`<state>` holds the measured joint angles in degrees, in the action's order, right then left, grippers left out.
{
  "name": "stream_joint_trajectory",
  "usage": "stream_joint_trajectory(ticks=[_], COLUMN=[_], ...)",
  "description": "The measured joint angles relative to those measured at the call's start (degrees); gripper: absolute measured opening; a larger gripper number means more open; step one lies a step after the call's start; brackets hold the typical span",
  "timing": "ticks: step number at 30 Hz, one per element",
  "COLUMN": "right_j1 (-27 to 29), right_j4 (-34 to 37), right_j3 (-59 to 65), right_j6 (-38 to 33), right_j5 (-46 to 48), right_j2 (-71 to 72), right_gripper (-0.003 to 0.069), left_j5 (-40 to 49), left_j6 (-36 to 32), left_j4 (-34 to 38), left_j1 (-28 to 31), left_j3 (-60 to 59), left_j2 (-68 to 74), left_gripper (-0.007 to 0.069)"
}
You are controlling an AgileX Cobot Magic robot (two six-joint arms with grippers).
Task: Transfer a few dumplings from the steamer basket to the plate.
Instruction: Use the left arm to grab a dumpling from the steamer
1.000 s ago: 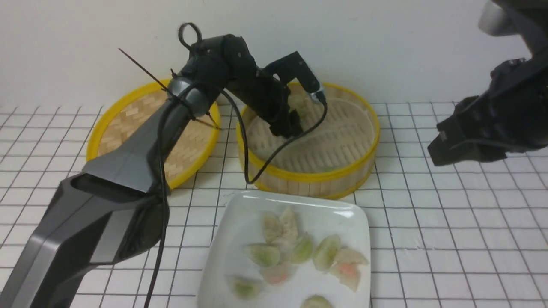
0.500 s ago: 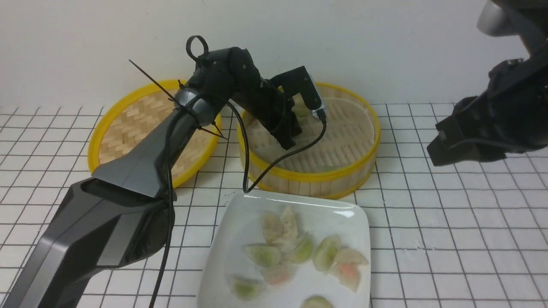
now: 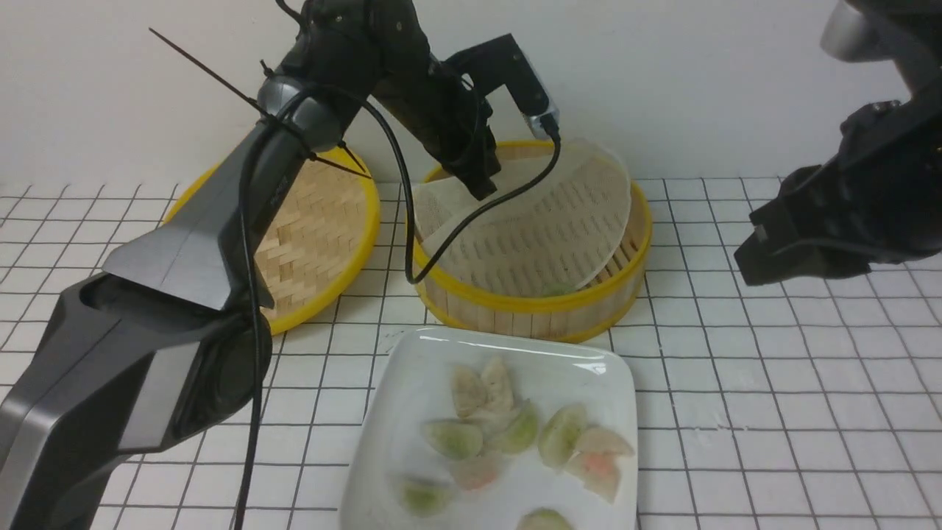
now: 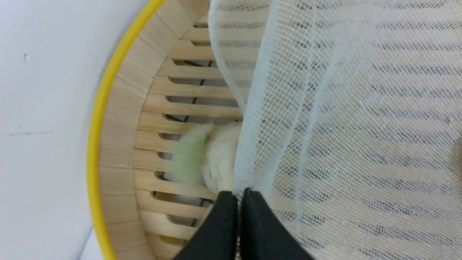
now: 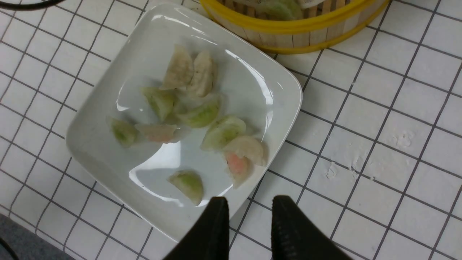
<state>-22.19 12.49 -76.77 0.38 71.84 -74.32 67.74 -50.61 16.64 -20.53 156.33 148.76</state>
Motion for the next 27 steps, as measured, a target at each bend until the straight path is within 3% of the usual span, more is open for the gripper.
stream_joint_trajectory(ticks=[10, 14, 15, 17, 21, 24, 27], right_j1=[0.0, 0.0, 0.0, 0.0, 0.0, 0.0, 0.0], right_j4=[0.0, 0.0, 0.0, 0.0, 0.0, 0.0, -0.1], right_j3=[0.0, 0.0, 0.0, 0.0, 0.0, 0.0, 0.0], right_j6=[0.0, -0.4, -0.4, -0.9, -1.2, -1.3, -1.4], right_j5=[0.0, 0.0, 0.0, 0.0, 0.0, 0.0, 0.0], right_j2=[0.0, 0.0, 0.0, 0.0, 0.0, 0.0, 0.0], right_gripper=[0.0160, 0.0160, 0.0160, 0.0160, 0.0160, 0.0160, 0.0160], left_j5=[2.9, 2.9, 2.9, 2.9, 3.1, 3.2, 3.5], left_j6=[2.4, 2.5, 2.5, 3.4, 5.4, 7.3, 10.7], left_j4=[7.1, 7.7, 7.7, 7.7, 7.6, 7.7, 7.8], left_j1=[0.0, 0.0, 0.0, 0.0, 0.2, 1.0, 2.2], left_j3=[-0.2, -0.3, -0.3, -0.3, -0.3, -0.2, 0.0], left_j2=[3.3, 4.5, 4.5, 3.9, 1.2, -0.9, -2.3], left_gripper=[0.0011, 0.0150, 0.0150, 0.0300, 0.0482, 0.0512, 0.0481])
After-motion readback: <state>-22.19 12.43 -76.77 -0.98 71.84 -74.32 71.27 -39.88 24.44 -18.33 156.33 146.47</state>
